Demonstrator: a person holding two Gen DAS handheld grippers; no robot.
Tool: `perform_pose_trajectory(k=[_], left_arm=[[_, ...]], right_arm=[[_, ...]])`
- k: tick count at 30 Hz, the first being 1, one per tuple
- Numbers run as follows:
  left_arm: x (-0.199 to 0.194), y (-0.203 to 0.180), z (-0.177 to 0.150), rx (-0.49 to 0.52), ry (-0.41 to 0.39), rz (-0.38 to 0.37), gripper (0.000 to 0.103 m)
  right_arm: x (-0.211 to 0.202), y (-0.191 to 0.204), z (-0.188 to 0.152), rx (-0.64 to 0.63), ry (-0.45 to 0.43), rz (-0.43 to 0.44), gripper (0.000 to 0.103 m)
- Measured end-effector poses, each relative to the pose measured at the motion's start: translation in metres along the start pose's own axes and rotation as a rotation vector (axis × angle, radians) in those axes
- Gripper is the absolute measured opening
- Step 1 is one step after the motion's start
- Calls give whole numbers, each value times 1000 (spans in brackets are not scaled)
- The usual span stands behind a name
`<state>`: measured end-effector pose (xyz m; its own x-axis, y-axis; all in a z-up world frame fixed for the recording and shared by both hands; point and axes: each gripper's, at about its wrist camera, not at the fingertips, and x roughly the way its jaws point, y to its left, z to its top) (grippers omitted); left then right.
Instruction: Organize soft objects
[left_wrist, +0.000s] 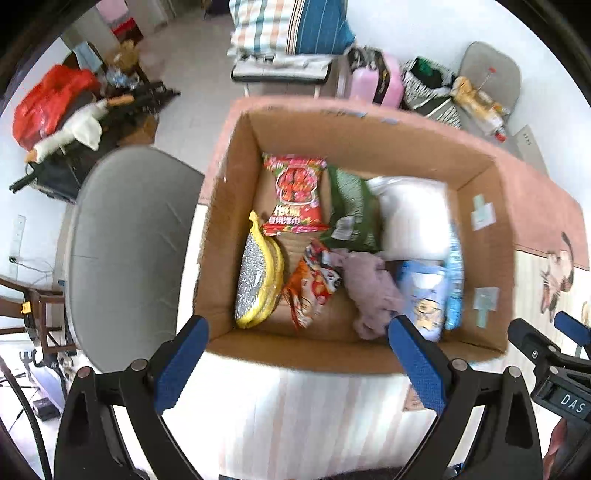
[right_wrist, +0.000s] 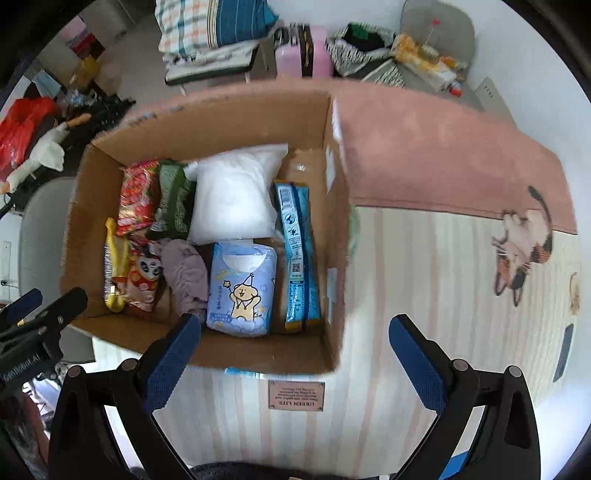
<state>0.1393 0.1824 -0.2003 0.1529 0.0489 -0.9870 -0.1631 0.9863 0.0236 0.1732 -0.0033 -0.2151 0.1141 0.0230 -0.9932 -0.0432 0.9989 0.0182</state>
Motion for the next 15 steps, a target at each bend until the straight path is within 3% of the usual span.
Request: perform_pose_trajectory(k=[9,15], left_arm=[[-116,-14,-28,30,-190,-14,100],[-167,-14,-48,14,-244,-48,100]], right_arm=[[-127,-17,-44,14,-199,20,103],[-199,-22,-73,-6,-307,16,103]])
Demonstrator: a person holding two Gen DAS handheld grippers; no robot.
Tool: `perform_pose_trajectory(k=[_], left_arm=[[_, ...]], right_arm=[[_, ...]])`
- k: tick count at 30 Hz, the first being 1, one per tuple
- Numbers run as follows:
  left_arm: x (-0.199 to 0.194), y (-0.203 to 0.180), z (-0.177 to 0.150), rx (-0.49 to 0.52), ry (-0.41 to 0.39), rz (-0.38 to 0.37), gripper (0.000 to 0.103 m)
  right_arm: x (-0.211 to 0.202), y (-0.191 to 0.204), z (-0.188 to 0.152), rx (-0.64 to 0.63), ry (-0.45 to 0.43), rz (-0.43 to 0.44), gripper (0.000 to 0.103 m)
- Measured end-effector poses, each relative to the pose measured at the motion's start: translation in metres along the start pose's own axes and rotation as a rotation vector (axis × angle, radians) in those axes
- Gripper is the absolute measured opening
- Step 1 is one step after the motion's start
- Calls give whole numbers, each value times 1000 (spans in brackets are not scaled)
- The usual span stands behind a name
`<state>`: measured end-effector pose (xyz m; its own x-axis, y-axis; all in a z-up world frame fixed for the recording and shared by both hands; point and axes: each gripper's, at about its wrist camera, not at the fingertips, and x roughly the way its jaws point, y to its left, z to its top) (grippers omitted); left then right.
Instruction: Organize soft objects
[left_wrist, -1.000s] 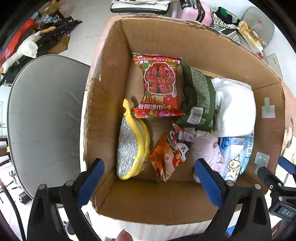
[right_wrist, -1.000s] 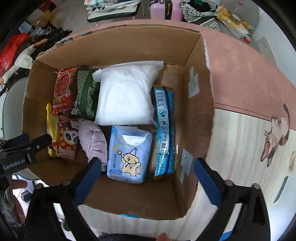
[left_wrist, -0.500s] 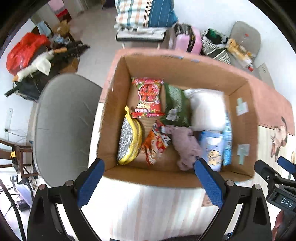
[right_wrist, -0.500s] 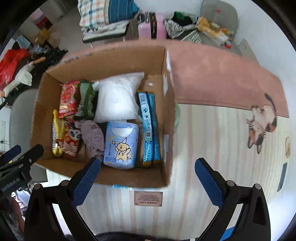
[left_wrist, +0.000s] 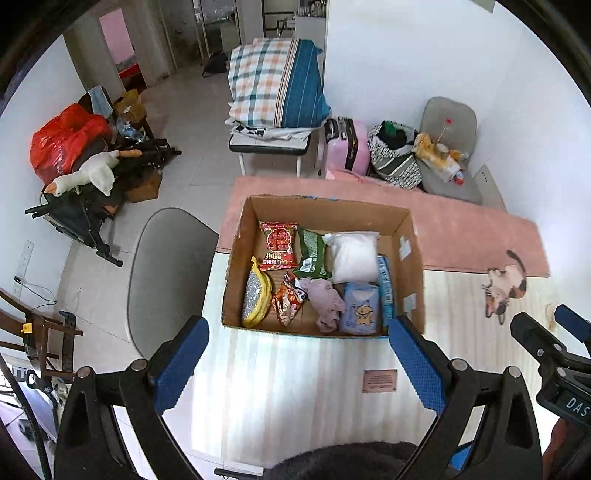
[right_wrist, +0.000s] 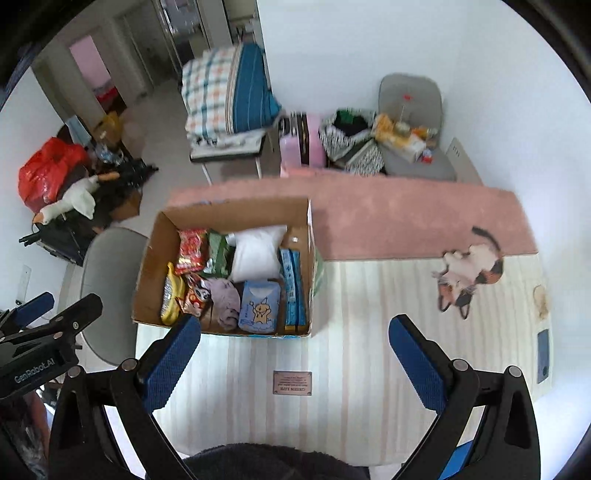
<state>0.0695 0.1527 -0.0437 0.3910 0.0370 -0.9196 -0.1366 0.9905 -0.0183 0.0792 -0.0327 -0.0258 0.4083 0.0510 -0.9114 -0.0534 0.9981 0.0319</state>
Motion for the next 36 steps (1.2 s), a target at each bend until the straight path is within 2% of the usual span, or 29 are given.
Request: perform_pose_trajectory(k=[8,16,26,31,36], left_arm=[[-58,-4,-11,-5,-70,-2,100],[-81,-15,-18,20,-116,28,100],[-87,-24,-20,2,-152,22,100],[-76,-22,-21,-24,-121,-8,102],[-71,-24,-22,2,-103,18,102]], right_arm=[[-68,-4,-11,0,-62,38,103],[-106,-2,-19,-41,-97,53,103],[-102,-11,-14,-26,-109,-7,103],[-92,-14,-11,-26,-89,-15,103],[-87,-12,-10,-41,-88,-41,103]])
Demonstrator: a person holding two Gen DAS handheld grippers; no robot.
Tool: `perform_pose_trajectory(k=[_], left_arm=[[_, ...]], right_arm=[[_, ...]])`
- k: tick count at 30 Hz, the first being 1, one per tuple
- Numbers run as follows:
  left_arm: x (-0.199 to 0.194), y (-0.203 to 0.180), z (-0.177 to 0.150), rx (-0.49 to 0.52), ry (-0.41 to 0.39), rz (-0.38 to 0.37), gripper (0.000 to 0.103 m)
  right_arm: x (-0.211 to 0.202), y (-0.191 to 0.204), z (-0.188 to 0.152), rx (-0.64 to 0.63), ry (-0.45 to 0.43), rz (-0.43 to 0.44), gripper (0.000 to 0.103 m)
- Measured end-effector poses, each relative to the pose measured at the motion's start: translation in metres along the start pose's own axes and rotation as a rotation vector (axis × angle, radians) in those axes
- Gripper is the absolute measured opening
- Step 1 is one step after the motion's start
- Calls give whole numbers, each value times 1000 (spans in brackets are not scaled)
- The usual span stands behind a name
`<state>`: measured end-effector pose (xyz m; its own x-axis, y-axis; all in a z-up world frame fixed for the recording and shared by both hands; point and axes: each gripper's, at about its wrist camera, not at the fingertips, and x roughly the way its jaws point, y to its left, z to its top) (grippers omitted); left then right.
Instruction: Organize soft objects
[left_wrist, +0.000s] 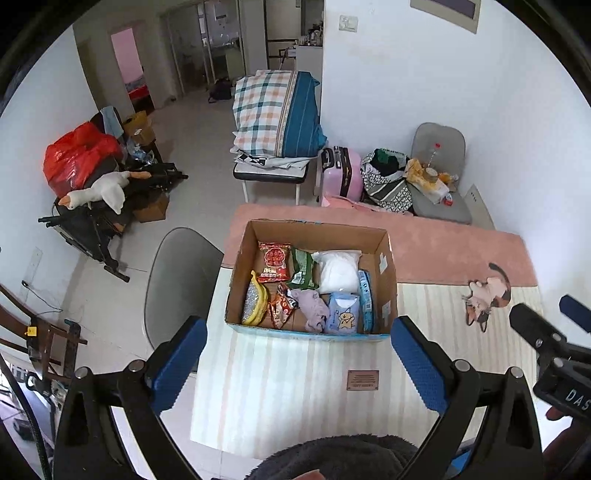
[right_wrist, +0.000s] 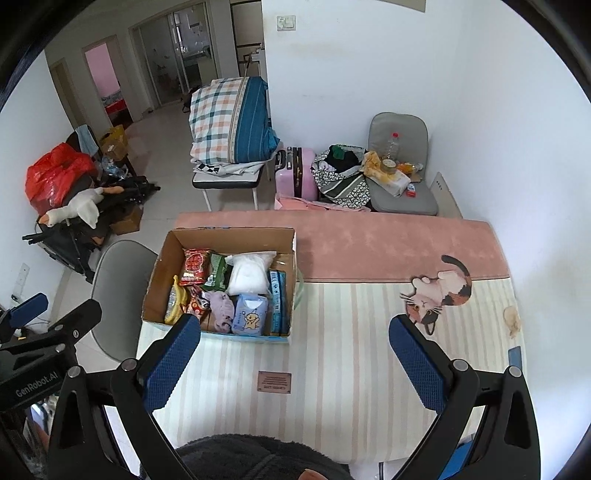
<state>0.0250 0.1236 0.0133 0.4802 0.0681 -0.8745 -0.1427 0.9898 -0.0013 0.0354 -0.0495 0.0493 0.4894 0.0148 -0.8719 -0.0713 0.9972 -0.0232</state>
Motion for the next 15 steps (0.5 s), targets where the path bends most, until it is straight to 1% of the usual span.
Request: perform_pose_trajectory(k=[15], left_arm=[[-1,6,1,-10,-9,7,102]], right_arm=[[1,4,2,-4,1,-4,103]])
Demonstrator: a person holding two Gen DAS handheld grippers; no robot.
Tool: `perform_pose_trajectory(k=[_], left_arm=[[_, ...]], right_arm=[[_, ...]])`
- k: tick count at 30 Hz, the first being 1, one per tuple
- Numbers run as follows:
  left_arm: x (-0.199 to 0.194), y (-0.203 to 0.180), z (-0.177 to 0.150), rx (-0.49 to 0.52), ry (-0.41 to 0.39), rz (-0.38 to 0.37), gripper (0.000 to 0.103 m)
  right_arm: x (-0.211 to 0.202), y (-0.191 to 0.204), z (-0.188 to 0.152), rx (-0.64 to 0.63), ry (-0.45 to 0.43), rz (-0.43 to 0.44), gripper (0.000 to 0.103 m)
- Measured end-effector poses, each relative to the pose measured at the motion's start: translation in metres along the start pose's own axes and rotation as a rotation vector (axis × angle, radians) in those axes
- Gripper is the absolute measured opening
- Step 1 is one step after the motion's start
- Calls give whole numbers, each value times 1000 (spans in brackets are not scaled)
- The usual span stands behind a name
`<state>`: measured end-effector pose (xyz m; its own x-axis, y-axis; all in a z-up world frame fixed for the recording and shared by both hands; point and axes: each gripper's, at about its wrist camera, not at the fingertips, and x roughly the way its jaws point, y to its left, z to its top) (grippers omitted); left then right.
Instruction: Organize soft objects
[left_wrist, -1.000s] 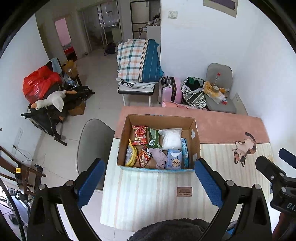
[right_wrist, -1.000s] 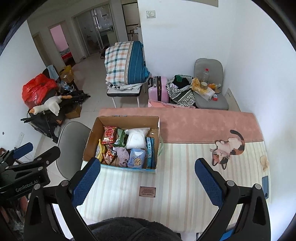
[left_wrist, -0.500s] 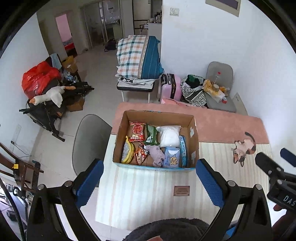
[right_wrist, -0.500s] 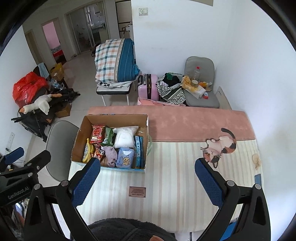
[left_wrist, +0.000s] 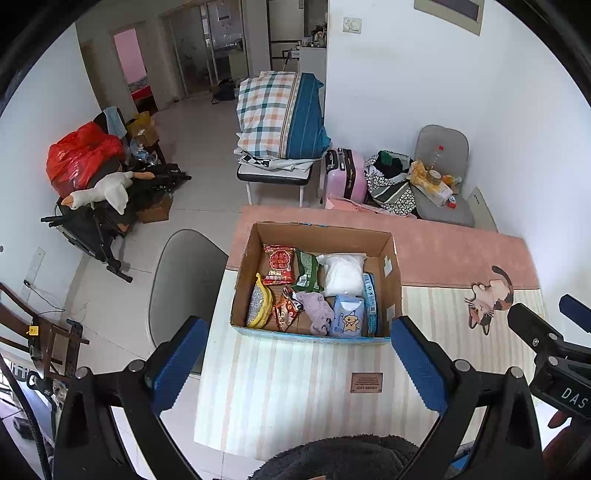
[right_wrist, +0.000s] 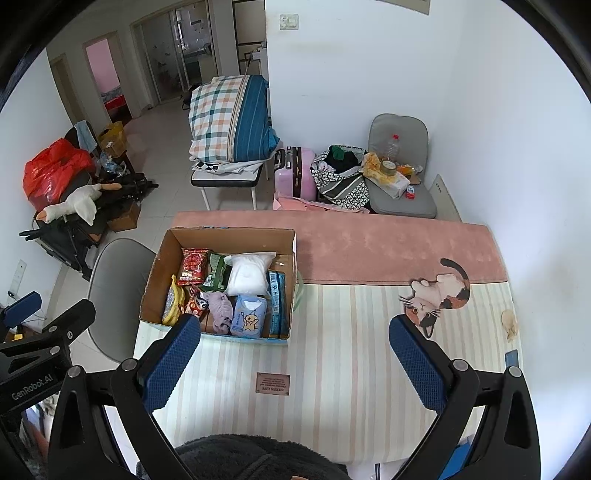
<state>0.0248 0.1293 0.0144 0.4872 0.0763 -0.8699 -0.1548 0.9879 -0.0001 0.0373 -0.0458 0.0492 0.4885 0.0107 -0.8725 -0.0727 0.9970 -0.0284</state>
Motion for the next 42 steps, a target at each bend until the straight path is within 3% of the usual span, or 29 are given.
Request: perform_pose_trajectory(k=[42], left_arm=[[9,15,0,18,17,20,102]], right_arm=[[22,2,3,-51,28,23,103]])
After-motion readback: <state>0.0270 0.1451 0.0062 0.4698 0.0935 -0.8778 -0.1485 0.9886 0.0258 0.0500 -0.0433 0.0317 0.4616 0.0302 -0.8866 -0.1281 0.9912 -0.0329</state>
